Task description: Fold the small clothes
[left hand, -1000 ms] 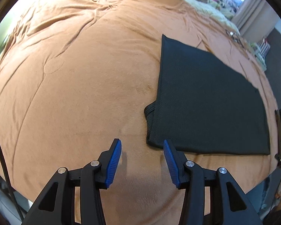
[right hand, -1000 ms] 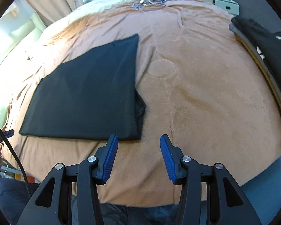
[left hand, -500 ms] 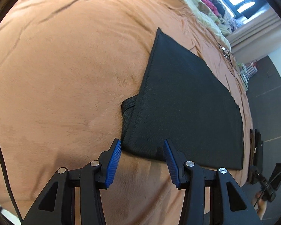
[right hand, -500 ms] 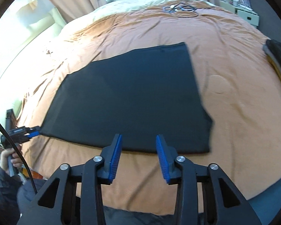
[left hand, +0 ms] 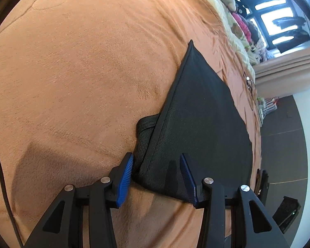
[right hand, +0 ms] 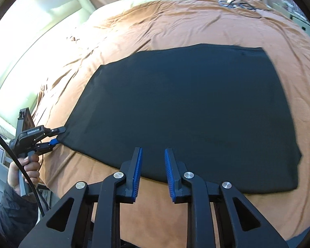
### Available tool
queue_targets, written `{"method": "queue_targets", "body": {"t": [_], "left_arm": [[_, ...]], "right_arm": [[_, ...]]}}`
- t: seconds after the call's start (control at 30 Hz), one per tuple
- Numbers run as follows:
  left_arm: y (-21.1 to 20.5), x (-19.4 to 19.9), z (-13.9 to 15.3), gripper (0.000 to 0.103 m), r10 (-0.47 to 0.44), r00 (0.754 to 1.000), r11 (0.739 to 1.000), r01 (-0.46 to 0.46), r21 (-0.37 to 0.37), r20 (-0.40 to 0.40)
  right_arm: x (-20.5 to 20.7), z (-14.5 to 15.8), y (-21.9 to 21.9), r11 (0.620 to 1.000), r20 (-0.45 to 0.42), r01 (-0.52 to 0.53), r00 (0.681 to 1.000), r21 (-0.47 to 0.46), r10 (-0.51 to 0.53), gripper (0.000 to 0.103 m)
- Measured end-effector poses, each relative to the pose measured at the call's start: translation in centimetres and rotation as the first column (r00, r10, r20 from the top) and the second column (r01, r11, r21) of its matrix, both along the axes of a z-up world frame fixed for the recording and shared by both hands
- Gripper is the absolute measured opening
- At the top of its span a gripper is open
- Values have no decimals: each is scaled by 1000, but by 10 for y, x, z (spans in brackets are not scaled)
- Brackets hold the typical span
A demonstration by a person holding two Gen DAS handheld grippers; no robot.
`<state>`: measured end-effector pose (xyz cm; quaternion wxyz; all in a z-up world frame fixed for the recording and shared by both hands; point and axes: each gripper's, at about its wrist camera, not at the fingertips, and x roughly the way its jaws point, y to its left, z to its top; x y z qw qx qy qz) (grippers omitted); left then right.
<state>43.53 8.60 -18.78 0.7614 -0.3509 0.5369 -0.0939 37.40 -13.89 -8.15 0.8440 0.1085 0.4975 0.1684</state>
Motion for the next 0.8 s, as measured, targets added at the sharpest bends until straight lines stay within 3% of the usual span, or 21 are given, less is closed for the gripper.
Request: {"method": "queue_targets", "body": {"t": [0.03, 0.1, 0.13, 0.43, 0.57, 0.8], "left_arm": [[-1, 0, 1, 41, -4, 1000, 1000, 4, -3, 3], [-2, 2, -1, 15, -18, 1000, 1000, 18, -4, 1], [-1, 1, -1, 12, -22, 1000, 1000, 22, -6, 0], [-11, 6, 37, 8, -66, 991, 998, 65, 16, 120], [-18, 12, 56, 8, -89, 983, 996, 87, 18, 159], [-26, 15, 65, 8, -93, 983, 996, 91, 21, 156]], "right_arm": [[4, -2, 5, 1000, -6, -6, 1000, 4, 6, 16], [12, -9, 15, 1000, -20, -15, 1000, 9, 16, 14], [16, -12, 19, 1000, -29, -19, 999, 12, 19, 11], [28, -59, 54, 996, -136, -85, 987, -15, 82, 2], [30, -57, 54, 996, -142, -94, 985, -4, 93, 2], [66, -62, 53, 997, -143, -79, 986, 16, 81, 2]]}}
